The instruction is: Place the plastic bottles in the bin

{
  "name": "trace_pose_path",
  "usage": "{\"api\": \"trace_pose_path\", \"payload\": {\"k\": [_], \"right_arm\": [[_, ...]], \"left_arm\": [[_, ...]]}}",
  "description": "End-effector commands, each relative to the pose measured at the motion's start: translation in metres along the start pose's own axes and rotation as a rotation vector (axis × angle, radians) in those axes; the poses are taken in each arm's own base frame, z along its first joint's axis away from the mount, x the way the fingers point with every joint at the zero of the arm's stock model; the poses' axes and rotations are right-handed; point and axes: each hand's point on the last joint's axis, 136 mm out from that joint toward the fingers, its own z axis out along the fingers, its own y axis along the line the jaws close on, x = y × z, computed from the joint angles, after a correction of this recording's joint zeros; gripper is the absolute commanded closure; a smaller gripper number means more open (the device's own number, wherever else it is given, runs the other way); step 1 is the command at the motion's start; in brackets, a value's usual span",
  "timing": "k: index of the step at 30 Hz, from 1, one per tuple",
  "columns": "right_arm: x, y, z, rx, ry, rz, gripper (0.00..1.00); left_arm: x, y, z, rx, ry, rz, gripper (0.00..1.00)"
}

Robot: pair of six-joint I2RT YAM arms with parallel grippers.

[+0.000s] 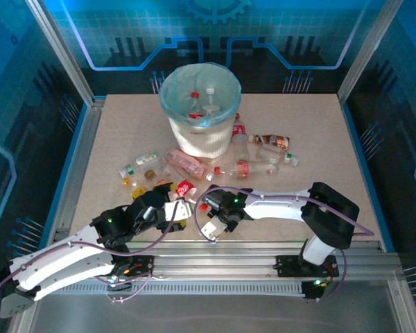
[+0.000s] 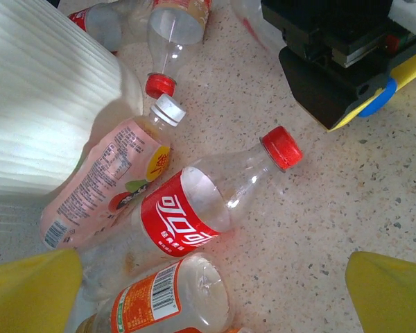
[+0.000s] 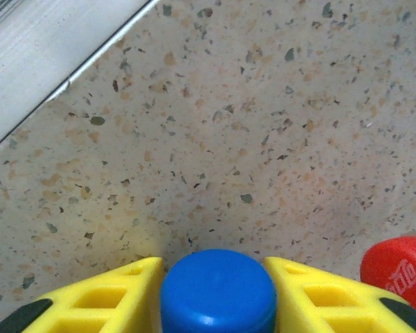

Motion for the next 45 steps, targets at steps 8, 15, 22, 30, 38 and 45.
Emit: {"api": "trace_pose_path", "payload": {"k": [8,15,22,30,38,45], "right_arm": [[-0.007,-0.007,-0.017,-0.048,-0.028,0.089,0.86],[-0.028,-0.034,-0.088,0.048,-0.163,0.278,0.95],[-0.031,-0.106,-0.225,0.409,-0.477,0.502,0.92],[0.035,-0.217,-0.391,0.765,-0.669,0.869,0.94],[0.123,-0.315,-0.412,0.887,-0.788,1.197,0.98],[0.199,-0.381,-0.347,0.946,-0.75,1.384,0.98]], "left_arm": [[-0.003,0.002,0.0,-0.006,-0.017,-0.042,0.01],[-0.042,0.044,-0.025,-0.115,-0.107,-0.143,0.01],[-0.109,0.11,-0.069,-0.254,-0.251,-0.242,0.02],[-0.171,0.231,-0.125,-0.527,-0.314,-0.483,0.06],[-0.193,0.297,-0.108,-0.501,-0.328,-0.705,0.06],[-0.184,0.335,-0.051,-0.404,-0.285,-0.902,0.07]]}}
